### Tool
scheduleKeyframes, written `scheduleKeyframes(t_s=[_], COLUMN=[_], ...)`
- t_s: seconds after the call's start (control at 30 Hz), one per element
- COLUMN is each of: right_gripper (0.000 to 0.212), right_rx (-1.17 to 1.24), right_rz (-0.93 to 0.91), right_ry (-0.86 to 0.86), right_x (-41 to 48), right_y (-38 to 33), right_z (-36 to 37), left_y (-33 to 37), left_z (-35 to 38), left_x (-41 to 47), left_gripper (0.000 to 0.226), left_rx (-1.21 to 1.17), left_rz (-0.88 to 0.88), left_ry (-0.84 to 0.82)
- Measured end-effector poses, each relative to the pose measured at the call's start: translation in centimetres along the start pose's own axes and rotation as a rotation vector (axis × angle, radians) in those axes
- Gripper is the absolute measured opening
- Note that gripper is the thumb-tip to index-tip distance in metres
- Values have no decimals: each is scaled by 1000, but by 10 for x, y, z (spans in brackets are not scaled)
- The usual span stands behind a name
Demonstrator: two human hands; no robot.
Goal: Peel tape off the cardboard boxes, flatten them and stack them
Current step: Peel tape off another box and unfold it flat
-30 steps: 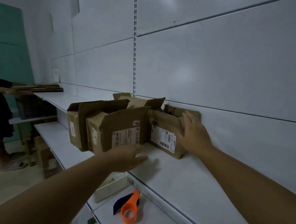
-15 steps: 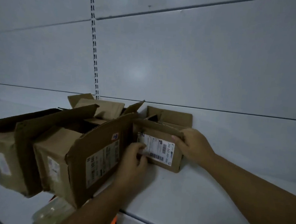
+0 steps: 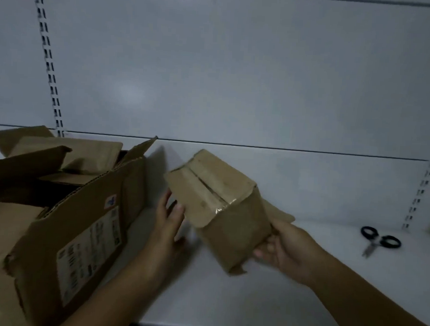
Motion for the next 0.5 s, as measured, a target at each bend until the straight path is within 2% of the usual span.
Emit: scheduleKeyframes(t_s=[0.03,0.13,0.2,0.23,0.27,0.33,0.4,0.47,0.5], right_gripper=[46,73,69,62,53,41,33,31,30], right_rx=[-135,-547,-852,-1030,-1216,-1416,-1233,-1089,-1122], right_rz=[110,329,389,360,263,-101,-387,-727,-857], right_ry=[-35,-220,-327,-356,-359,-398,-369,-72,56], right_x=[-5,-33,-53,-61,-70,-94,-115,-110,-102], right_y=[11,24,26,26,21,-3,-35,-77,-90], right_z=[-2,-9,-13,-16,-17,0,16,5,3], left_y=[0,1,7,9,10,7,3,-2,-6], left_z=[2,10,19,25,32,43,54,64,67], left_x=[4,10,14,17,19,25,33,41,45], left_gripper=[94,56,45,43,42,41,40,38,34], left_rx=[-74,-202,-145,-106,-69,-14,41,110,143], left_rz=[-17,-64,-44,-40,-48,-73,-70,-86,-113], left_ry=[43,90,41,12,-18,-46,-84,-141,-168])
Point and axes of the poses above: each hand's wrist, its own x-axis towards the middle knuckle, its own z-axis out of the palm, y = z × x, the point moved 7 cm from there along x, towards the middle knuckle, and after that the axes turned 10 degrees about z, right-handed, at the moved point
